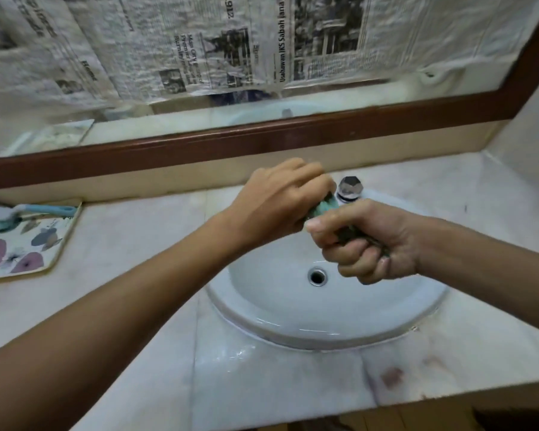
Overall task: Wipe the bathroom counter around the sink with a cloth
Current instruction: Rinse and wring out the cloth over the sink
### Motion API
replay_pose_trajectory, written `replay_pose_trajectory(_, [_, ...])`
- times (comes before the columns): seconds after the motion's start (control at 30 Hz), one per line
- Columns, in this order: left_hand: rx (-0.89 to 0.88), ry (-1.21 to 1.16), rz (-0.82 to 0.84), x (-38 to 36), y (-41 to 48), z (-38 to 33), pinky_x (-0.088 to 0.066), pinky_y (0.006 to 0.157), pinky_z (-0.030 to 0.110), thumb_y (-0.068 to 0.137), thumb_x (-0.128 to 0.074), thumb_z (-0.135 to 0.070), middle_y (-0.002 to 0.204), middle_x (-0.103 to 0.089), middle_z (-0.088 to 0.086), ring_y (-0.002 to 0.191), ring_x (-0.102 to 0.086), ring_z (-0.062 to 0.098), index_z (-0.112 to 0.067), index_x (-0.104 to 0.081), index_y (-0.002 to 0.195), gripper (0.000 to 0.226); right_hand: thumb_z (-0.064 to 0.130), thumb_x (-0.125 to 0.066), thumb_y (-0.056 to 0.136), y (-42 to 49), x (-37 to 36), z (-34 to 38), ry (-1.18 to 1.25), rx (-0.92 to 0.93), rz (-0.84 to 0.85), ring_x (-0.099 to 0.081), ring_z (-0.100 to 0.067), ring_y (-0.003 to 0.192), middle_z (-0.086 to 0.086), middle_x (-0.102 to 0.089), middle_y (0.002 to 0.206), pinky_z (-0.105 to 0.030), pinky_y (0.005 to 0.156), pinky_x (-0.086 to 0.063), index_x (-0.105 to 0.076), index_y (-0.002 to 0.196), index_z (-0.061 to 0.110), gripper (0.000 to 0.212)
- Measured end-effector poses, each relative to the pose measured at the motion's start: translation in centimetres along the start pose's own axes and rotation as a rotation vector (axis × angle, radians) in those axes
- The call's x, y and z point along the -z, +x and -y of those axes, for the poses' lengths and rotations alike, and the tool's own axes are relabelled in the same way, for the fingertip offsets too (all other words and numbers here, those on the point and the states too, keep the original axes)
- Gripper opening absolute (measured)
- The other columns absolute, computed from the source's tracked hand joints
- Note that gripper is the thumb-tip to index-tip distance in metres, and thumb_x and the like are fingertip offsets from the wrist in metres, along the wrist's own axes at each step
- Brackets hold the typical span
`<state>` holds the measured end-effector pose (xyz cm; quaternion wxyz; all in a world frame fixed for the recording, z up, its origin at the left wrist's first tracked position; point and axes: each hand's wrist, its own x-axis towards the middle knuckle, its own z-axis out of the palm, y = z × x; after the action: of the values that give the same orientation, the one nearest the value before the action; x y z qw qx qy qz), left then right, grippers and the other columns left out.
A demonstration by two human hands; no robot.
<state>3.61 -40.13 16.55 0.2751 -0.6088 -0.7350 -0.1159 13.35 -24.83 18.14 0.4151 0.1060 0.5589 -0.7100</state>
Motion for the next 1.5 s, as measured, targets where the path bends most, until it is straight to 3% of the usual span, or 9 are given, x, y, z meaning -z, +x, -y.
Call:
replay_pose_trajectory(0.17, [0.058,0.023,0.198,-1.7,3.8,0.1,-0.035,0.044,0.030,0.077,-0.053,-0.025,0.061,-0.060,0.011,0.046,-0.053,0.035,-0.009,-0.067,0.084,0.023,0.014,-0.069,0.078,0.5,2.9,0.1,-0.388,0.219,-0.498,-0.021,-0.011,0.033,-0.003,-0.029,0.042,-0.014,0.040,-0.020,-0.037,0.063,0.016,0.035])
replay_pose_trajectory(0.33, [0.404,0.146,0.626,-5.6,5.4,-2.6,-0.036,0.059,0.032,0.081,-0.057,-0.022,0.077,-0.040,0.008,0.067,-0.043,0.031,-0.009,-0.063,0.097,0.021,0.008,-0.058,0.072,3.2,7.4,-1.4,-1.107,0.289,-0.892,-0.049,-0.023,0.050,-0.005,-0.047,0.055,-0.024,0.043,-0.035,-0.043,0.056,0.012,0.022])
replay_pose_trajectory(0.43, [0.606,-0.167,0.743,-8.3,4.6,-3.3,-0.042,0.055,0.029,0.078,-0.055,-0.013,0.069,-0.047,0.006,0.062,-0.049,0.026,-0.010,-0.059,0.077,0.005,0.015,-0.056,0.072,4.5,9.0,-2.9,-1.486,0.284,-0.914,-0.052,-0.030,0.066,-0.009,-0.058,0.073,-0.029,0.054,-0.038,-0.060,0.075,0.014,0.005])
replay_pose_trajectory(0.57, [0.969,-0.750,0.835,-9.9,2.3,-4.1,-0.031,0.043,0.023,0.073,-0.059,-0.001,0.041,-0.048,0.009,0.033,-0.035,0.019,-0.013,-0.050,0.042,0.035,0.022,-0.059,0.074,5.6,9.5,-3.8,-1.876,0.351,-0.791,-0.061,-0.034,0.084,-0.008,-0.067,0.093,-0.030,0.062,-0.031,-0.066,0.099,0.020,0.026])
replay_pose_trajectory(0.77, [1.362,-1.263,0.570,-11.1,1.4,-6.1,-0.015,0.044,0.019,0.074,-0.058,0.006,0.037,-0.028,0.003,0.034,-0.019,0.013,-0.013,-0.034,0.044,0.042,0.027,-0.079,0.038,6.4,11.4,-2.9,-2.043,0.571,-0.698,-0.047,-0.026,0.030,-0.005,-0.052,0.040,-0.018,0.044,-0.023,-0.051,0.049,0.013,0.033])
replay_pose_trajectory(1.03, [1.485,-1.668,0.763,-10.4,1.0,-6.1,-0.011,0.030,0.015,0.086,-0.044,-0.005,0.031,-0.023,-0.005,0.026,-0.016,0.006,-0.020,-0.027,0.040,0.051,0.025,-0.076,0.041,6.6,11.4,-2.4,-2.054,0.665,-0.623,-0.042,-0.026,0.025,-0.005,-0.046,0.035,-0.017,0.041,-0.023,-0.047,0.048,0.013,0.032])
replay_pose_trajectory(1.3, [1.220,-0.992,0.595,-10.4,1.3,-4.1,-0.027,0.038,0.022,0.078,-0.062,-0.005,0.040,-0.046,0.004,0.033,-0.036,0.018,-0.010,-0.047,0.056,0.026,0.016,-0.076,0.037,7.9,12.0,-1.9,-2.015,0.638,-0.801,-0.050,-0.028,0.032,-0.006,-0.056,0.044,-0.021,0.041,-0.028,-0.053,0.056,0.011,0.030])
replay_pose_trajectory(1.4, [0.889,-0.452,0.603,-10.4,-0.7,-4.2,-0.047,0.055,0.032,0.078,-0.062,-0.022,0.068,-0.065,0.008,0.065,-0.060,0.026,-0.013,-0.054,0.071,0.014,0.017,-0.063,0.067,7.7,10.4,-3.1,-1.868,0.420,-0.820,-0.061,-0.033,0.069,-0.007,-0.064,0.077,-0.028,0.053,-0.032,-0.059,0.080,0.015,0.014])
replay_pose_trajectory(1.5, [0.786,-0.387,0.636,-10.4,-5.5,-4.9,-0.047,0.068,0.034,0.082,-0.060,-0.033,0.097,-0.065,0.005,0.090,-0.061,0.028,-0.022,-0.054,0.090,0.015,0.032,-0.065,0.073,8.3,7.9,-6.1,-1.535,0.191,-0.675,-0.056,-0.025,0.071,-0.002,-0.057,0.076,-0.028,0.052,-0.035,-0.055,0.077,0.021,0.016])
